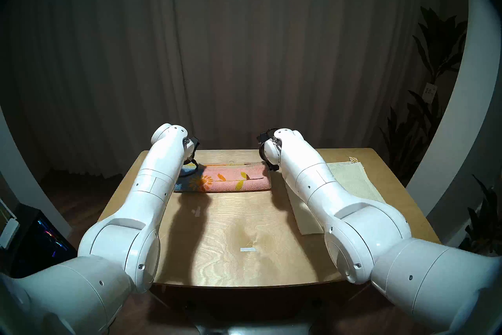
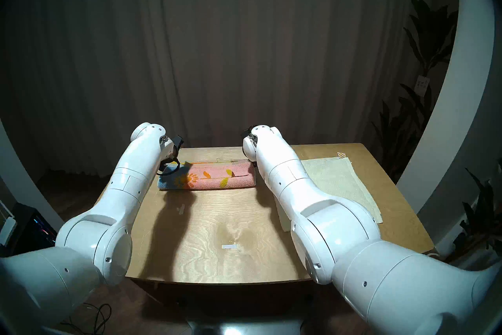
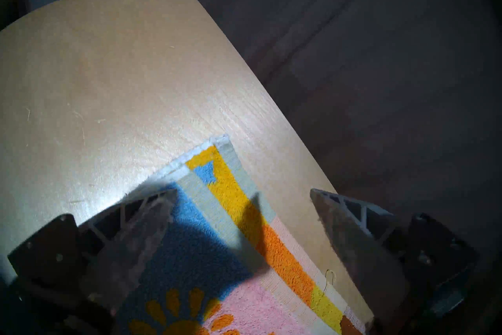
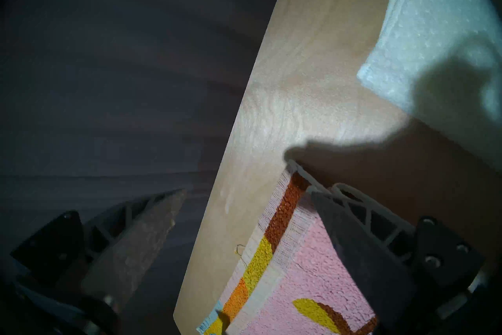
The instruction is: Fold each towel twice and stack them on table
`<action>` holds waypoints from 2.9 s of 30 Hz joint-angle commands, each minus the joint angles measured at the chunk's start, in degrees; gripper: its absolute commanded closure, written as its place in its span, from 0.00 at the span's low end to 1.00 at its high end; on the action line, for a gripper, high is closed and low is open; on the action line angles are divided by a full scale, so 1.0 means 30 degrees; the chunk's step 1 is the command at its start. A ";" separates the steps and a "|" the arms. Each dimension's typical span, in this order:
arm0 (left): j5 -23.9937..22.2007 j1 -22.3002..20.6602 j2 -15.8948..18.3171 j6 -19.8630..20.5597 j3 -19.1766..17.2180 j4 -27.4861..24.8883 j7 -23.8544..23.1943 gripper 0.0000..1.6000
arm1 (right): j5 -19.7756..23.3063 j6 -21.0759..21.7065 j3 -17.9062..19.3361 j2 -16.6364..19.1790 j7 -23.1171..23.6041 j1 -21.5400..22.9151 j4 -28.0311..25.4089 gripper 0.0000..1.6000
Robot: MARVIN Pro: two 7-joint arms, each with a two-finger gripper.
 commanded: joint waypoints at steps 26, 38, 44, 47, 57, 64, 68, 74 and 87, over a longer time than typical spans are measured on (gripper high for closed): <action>-0.2205 0.5062 0.0565 0.0488 -0.2118 -0.6883 -0.0607 0.00 | -0.0320 0.1654 -0.0295 0.2060 0.1134 -0.2872 -0.3987 0.00; -0.2936 0.6804 0.0424 0.0812 -0.2479 -0.8871 -0.0895 0.00 | -0.0078 0.2234 0.0022 0.2903 0.1531 -0.4089 -0.4699 0.00; -0.3225 0.7547 0.0426 0.0870 -0.2686 -0.9974 -0.1134 0.00 | 0.0063 0.2538 0.0123 0.3223 0.1783 -0.4569 -0.5059 0.00; -0.3381 0.8028 0.0400 0.0909 -0.2795 -1.0577 -0.1238 0.00 | 0.0168 0.2711 0.0184 0.3382 0.2002 -0.4784 -0.5379 0.00; -0.3739 0.9708 0.0293 0.0874 -0.3079 -1.2185 -0.1496 0.00 | 0.0435 0.3256 0.0329 0.3810 0.2631 -0.5310 -0.6387 0.00; -0.3922 1.1144 0.0261 0.0701 -0.3355 -1.3348 -0.1676 0.00 | 0.0652 0.3702 0.0394 0.4138 0.3105 -0.5787 -0.7239 0.00; -0.4034 1.1957 0.0228 0.0542 -0.3566 -1.3961 -0.1793 0.00 | 0.0763 0.3954 0.0443 0.4316 0.3409 -0.5959 -0.7812 0.00; -0.4177 1.3158 0.0178 0.0255 -0.3953 -1.4942 -0.2029 0.00 | 0.0933 0.4354 0.0508 0.4598 0.3910 -0.6271 -0.8779 0.00; -0.4596 1.6002 -0.0393 -0.0616 -0.4880 -1.7465 -0.2967 0.00 | 0.1413 0.5463 0.0761 0.5599 0.5279 -0.7680 -1.1731 0.00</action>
